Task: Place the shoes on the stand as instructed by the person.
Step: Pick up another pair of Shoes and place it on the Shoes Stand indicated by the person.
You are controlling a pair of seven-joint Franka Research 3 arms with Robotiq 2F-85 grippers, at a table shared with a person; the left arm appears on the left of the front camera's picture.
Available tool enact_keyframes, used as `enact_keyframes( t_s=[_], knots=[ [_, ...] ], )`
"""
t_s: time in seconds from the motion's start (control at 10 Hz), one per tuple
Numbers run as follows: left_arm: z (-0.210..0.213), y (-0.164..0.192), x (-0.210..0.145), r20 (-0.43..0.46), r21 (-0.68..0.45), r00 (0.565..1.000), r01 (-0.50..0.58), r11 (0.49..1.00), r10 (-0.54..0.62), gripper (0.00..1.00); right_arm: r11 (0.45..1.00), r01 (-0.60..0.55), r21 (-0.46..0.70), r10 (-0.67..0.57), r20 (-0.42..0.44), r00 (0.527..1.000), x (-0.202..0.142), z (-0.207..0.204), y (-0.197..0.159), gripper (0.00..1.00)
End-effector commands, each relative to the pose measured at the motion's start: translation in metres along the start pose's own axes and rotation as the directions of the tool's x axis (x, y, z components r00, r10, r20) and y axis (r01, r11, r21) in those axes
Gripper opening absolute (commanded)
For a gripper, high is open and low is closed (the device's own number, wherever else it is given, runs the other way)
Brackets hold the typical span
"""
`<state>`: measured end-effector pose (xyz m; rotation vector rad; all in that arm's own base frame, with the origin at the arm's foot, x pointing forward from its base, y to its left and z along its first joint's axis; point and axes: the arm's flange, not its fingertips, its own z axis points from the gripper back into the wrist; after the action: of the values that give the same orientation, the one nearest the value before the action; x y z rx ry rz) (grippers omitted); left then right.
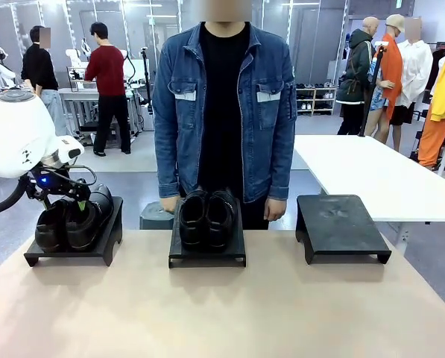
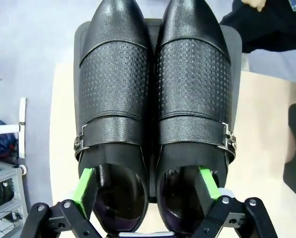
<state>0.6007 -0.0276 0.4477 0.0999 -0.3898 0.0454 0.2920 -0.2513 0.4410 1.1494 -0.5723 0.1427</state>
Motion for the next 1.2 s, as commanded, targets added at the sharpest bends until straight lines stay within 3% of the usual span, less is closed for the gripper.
enact_keyframes(
  t_s=[0.0, 1.1],
  knots=[
    [-0.0046, 0.0, 0.002, -0.004, -0.003, 1.0, 0.005, 1.0, -0.005, 1.0, 1.0, -0.008, 0.009, 0.008, 0.008, 1.0, 0.0006, 0.0018, 0.0013, 1.0],
    [-0.0046, 0.0, 0.002, -0.004, -0.003, 1.0, 0.005, 1.0, -0.005, 1.0, 1.0, -0.008, 0.009, 0.008, 0.008, 1.0, 0.0006, 0.0018, 0.0013, 1.0]
  ],
)
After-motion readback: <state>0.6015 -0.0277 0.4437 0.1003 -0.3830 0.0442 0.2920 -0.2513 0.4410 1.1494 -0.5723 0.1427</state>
